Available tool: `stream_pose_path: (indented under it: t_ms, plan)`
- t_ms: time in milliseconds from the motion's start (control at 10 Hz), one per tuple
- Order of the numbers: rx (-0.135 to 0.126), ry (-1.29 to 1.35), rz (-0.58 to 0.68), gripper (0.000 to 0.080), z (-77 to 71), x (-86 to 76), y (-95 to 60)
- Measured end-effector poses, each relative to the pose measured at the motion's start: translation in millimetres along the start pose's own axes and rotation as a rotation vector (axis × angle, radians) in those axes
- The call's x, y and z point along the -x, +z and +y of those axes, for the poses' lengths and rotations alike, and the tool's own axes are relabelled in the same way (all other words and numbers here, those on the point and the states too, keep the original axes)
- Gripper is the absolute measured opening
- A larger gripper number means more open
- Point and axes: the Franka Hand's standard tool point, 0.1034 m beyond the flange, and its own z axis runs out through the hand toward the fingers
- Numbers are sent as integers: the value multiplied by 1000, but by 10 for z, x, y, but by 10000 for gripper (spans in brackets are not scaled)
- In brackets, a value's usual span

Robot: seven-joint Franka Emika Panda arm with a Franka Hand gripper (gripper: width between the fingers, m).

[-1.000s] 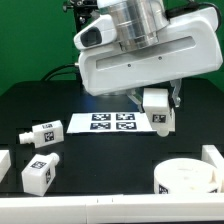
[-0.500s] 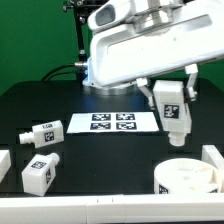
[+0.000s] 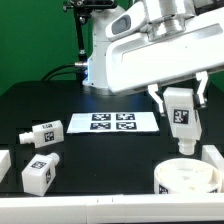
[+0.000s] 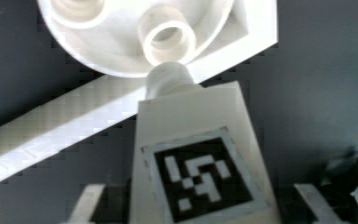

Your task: Assemble stool

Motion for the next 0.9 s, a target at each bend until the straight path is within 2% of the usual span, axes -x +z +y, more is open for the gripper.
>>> stream_pose_path:
  t_ms: [100,200,300,600,800,900]
  plan:
    - [-3,23,-21,321,65,-73,102]
    - [-7,28,-53,321,37,-10,153]
    - [-9,24,-55,321,16,4,155]
    - [-3,17,-45,321,73,10,185]
    - [-16,22,-58,321,-77,18,271]
    - [-17,26,-53,321,-73,-16,317]
